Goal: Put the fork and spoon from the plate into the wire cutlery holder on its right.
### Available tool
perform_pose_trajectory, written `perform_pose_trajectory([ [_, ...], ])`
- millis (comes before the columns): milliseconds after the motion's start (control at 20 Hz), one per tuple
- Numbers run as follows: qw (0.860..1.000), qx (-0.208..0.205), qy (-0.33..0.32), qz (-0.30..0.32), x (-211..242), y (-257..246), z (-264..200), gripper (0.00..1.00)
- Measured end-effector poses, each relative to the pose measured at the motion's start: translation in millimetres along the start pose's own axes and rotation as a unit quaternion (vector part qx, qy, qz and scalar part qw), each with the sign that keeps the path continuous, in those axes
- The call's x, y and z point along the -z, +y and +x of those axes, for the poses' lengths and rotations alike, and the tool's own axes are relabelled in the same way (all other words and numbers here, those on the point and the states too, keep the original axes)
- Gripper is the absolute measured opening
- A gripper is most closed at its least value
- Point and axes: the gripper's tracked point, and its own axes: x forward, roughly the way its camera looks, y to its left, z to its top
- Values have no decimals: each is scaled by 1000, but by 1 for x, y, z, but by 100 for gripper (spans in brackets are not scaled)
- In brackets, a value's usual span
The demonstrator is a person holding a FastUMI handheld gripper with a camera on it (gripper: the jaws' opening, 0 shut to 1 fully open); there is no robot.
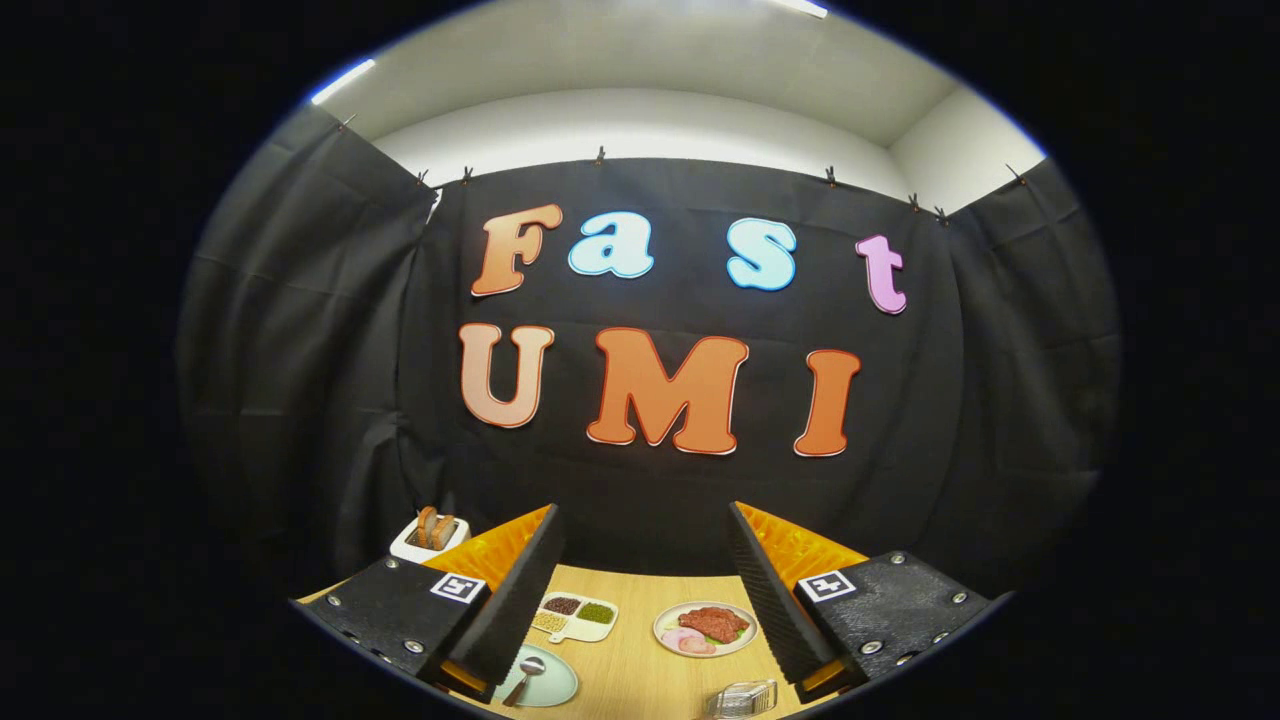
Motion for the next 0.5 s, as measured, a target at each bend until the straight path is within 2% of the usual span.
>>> perform_pose_trajectory([
  [150, 998, -24, 56, 6, 41, 27, 4, 98],
  [300, 989, -48, 137, 17, 93, 58, 10, 98],
  [400, 977, -70, 199, 26, 129, 80, 15, 98],
  [500, 957, -98, 270, 26, 170, 102, 13, 98],
])
